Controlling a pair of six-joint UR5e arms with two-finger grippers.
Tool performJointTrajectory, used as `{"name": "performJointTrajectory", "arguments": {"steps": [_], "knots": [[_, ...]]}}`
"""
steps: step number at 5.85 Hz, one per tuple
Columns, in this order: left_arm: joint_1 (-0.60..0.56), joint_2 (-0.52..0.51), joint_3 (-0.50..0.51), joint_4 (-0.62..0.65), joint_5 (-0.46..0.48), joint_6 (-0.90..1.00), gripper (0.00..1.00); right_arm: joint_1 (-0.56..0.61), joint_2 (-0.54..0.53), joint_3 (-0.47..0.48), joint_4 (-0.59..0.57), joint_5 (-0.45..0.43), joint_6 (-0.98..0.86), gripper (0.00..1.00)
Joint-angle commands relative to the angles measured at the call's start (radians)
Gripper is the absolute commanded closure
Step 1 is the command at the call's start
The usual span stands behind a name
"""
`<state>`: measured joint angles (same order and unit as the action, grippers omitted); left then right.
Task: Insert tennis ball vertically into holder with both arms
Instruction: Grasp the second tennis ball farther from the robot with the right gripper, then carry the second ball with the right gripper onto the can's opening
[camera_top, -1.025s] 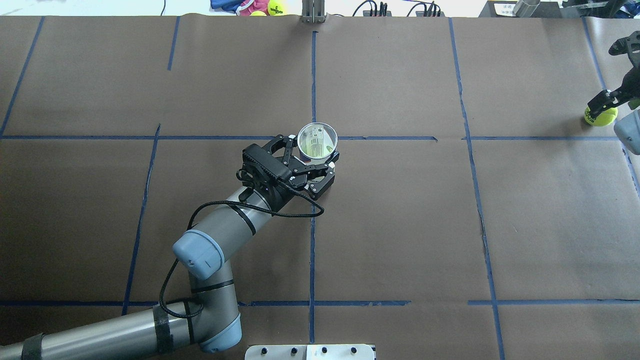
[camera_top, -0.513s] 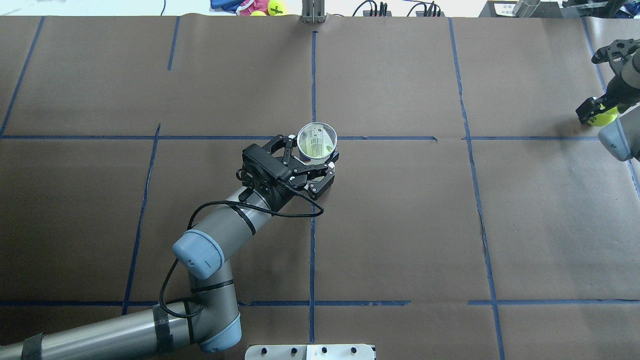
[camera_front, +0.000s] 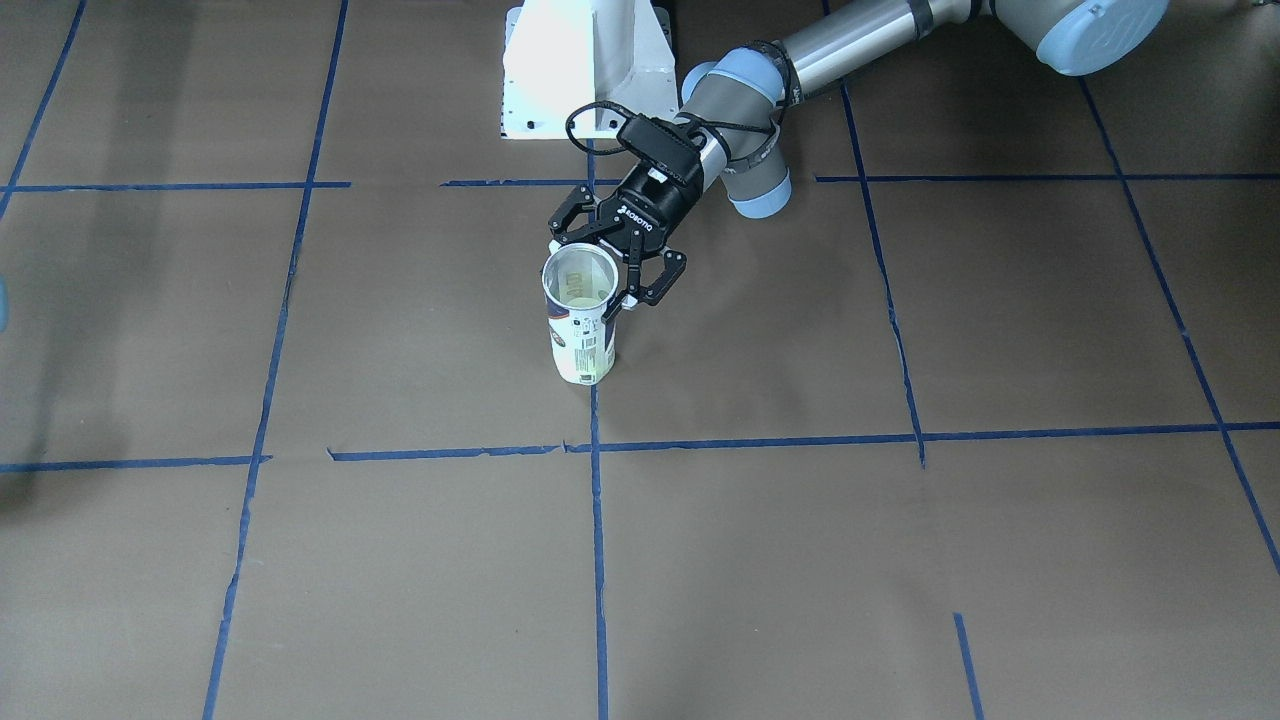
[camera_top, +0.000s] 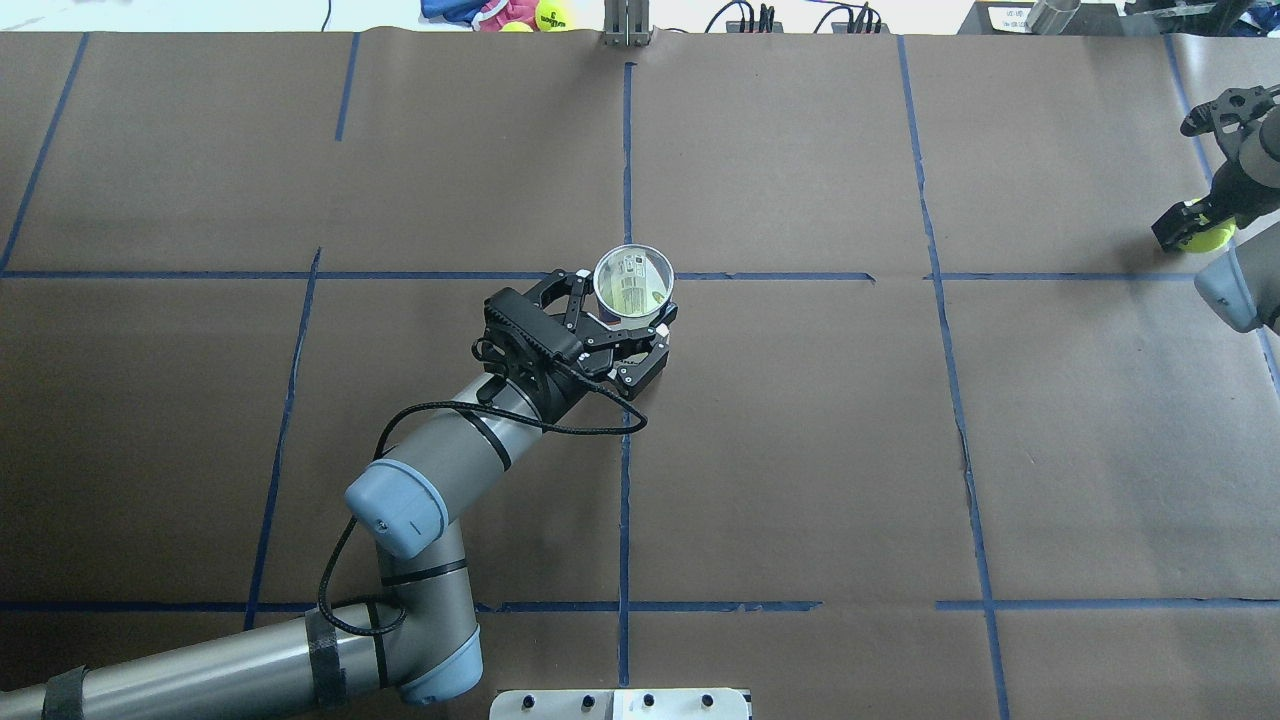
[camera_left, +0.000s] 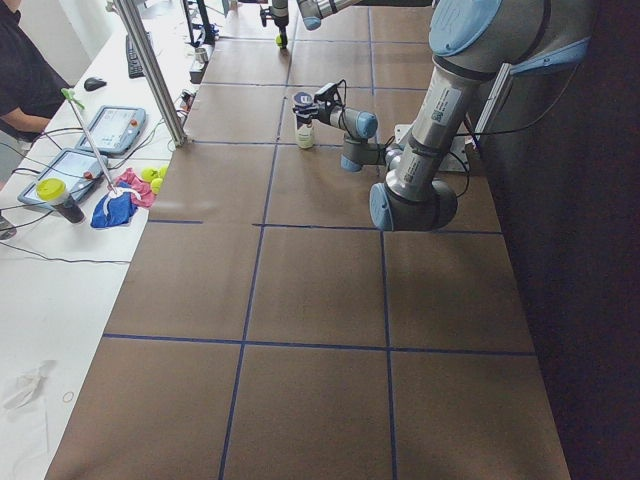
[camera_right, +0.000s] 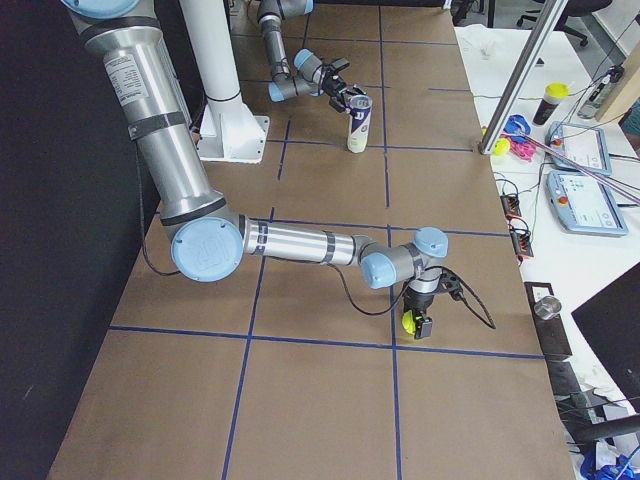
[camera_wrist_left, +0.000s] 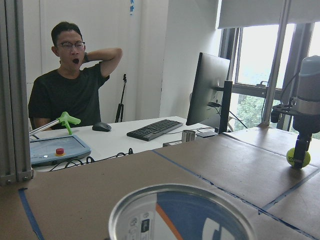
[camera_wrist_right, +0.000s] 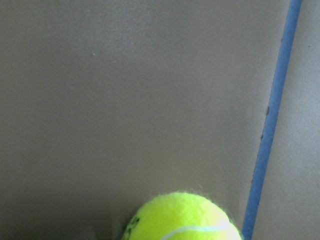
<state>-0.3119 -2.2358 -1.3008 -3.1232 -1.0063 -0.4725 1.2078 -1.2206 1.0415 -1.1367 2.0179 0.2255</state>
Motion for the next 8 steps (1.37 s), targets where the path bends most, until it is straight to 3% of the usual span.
{"name": "performJointTrajectory", "arguments": {"steps": [1, 2, 4, 6, 7, 8], "knots": [[0.001, -0.001, 0.000, 0.000, 0.000, 0.000, 0.17, -0.001, 0.006, -0.008, 0.015, -0.005, 0.008, 0.62], [0.001, -0.001, 0.000, 0.000, 0.000, 0.000, 0.17, 0.013, 0.013, 0.006, 0.017, 0.001, 0.014, 0.99], [0.001, 0.001, 0.000, 0.000, 0.000, 0.002, 0.17, 0.038, -0.025, 0.261, -0.061, 0.076, 0.015, 1.00], [0.001, -0.001, 0.000, 0.001, 0.000, 0.002, 0.17, 0.038, -0.146, 0.655, -0.249, 0.247, 0.096, 1.00], [0.002, -0.004, 0.000, 0.002, 0.000, 0.002, 0.17, -0.018, -0.137, 0.840, -0.344, 0.309, 0.279, 1.00], [0.002, -0.004, 0.000, 0.002, 0.000, 0.002, 0.17, -0.159, -0.081, 0.952, -0.345, 0.300, 0.557, 1.00]]}}
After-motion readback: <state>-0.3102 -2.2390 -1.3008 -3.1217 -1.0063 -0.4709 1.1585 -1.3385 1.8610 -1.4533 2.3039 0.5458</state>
